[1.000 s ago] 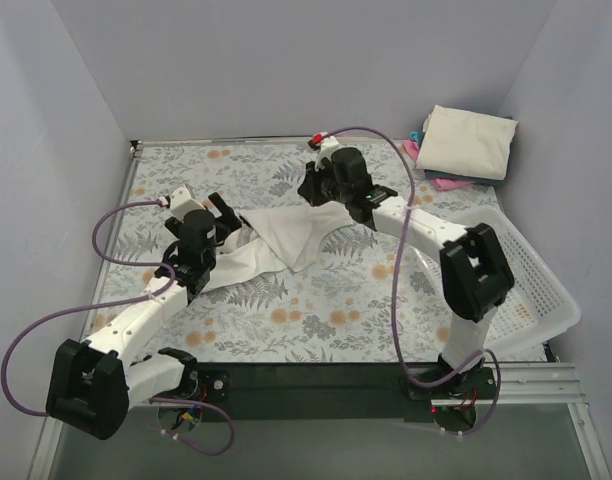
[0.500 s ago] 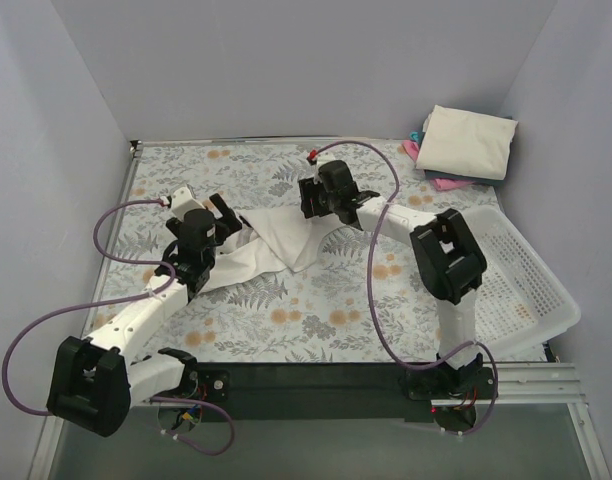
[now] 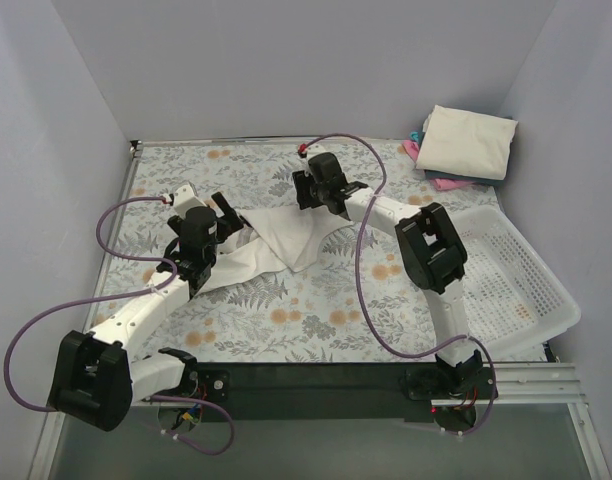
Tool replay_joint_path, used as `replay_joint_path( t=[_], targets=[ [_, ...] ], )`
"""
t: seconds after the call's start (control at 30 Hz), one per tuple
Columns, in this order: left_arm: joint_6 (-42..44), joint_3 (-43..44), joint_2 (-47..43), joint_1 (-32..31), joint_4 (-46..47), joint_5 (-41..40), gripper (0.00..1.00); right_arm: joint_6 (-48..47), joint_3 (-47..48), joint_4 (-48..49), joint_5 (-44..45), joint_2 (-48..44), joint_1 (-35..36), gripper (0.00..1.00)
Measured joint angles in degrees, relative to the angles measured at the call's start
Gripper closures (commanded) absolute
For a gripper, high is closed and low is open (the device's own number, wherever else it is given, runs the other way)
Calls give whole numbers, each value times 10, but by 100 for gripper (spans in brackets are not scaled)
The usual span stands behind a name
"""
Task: Fold and stack the t-shirts
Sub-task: Flatten the tshirt out
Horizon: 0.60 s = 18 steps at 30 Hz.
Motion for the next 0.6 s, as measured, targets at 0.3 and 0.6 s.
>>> replay_joint_path(
  t=[0.3,0.6],
  targets=[
    [2,1,0,0,1,0,19,-2,-17,-28,44,28,1,56],
    [2,1,9,0,5,2,18,-7,-47,-30,69,1,10,93]
  ],
)
